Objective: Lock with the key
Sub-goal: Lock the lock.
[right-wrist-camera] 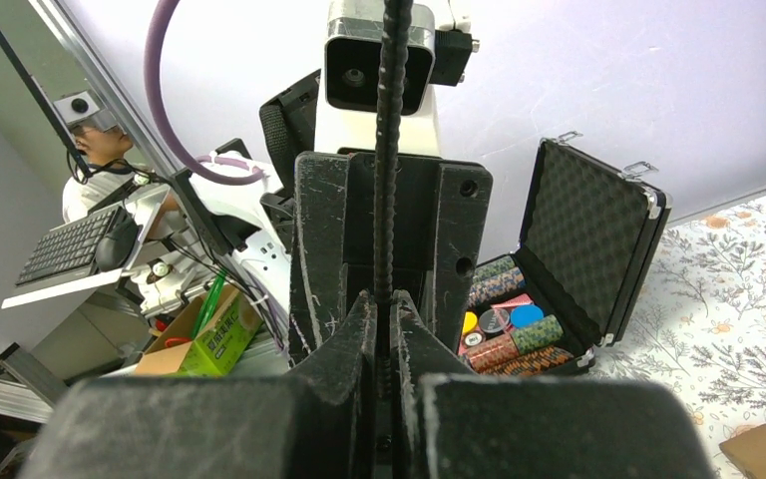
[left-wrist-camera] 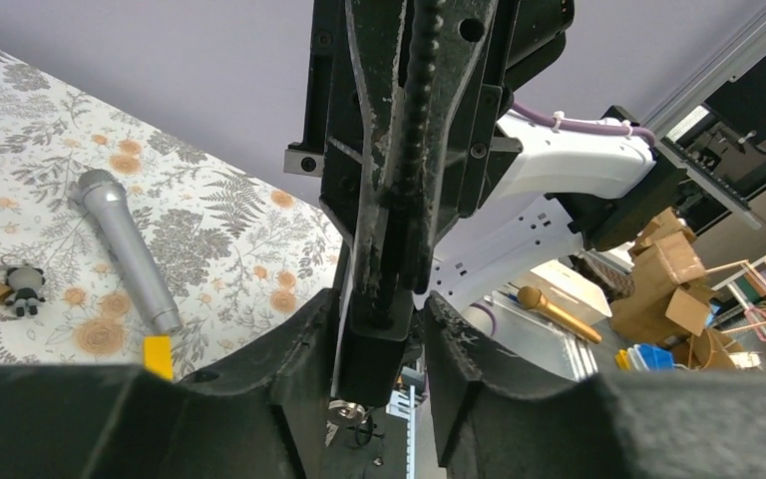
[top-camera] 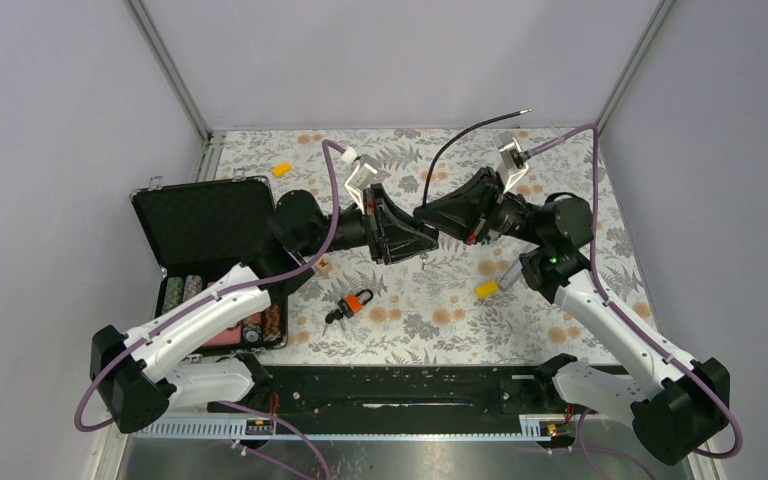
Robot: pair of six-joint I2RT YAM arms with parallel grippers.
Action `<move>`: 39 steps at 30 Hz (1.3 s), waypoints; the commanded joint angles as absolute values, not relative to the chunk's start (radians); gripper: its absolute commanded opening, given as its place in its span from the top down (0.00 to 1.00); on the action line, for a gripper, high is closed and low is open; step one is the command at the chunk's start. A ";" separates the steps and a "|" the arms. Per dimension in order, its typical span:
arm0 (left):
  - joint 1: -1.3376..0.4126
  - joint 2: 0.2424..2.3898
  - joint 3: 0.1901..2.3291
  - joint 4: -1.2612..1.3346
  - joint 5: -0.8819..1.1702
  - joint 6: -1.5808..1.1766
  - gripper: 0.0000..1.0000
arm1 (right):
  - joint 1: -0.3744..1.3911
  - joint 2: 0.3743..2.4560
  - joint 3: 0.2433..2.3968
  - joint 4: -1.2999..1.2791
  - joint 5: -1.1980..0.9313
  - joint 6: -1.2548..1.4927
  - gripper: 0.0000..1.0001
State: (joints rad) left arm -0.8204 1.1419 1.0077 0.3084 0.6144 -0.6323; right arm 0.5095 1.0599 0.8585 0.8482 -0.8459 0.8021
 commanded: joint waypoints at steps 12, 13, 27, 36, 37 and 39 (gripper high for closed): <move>-0.790 1.145 1.044 0.277 0.573 -0.575 1.00 | 0.511 1.022 0.857 0.768 -0.765 0.751 0.47; -0.778 1.141 1.049 0.241 0.549 -0.556 1.00 | 0.511 1.009 0.851 0.716 -0.731 0.719 0.35; -0.733 1.092 1.187 -0.369 0.282 -0.059 1.00 | 0.497 0.717 0.956 -0.063 -0.236 0.203 0.27; -0.747 1.040 1.169 -0.424 0.347 0.054 1.00 | 0.496 0.909 1.216 -0.466 -0.144 -0.206 0.27; -0.753 1.035 1.164 -0.425 0.358 0.063 1.00 | 0.497 0.917 1.211 -0.479 -0.160 -0.231 0.27; -0.769 1.027 1.155 -0.429 0.365 0.078 1.00 | 0.496 0.932 1.212 -0.514 -0.211 -0.286 0.26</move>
State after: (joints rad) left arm -0.7460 1.0733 1.1454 -0.4633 0.3077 0.0113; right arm 0.4999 0.8974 1.1995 -0.3553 -0.1741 -0.0917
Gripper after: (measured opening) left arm 0.236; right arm 0.733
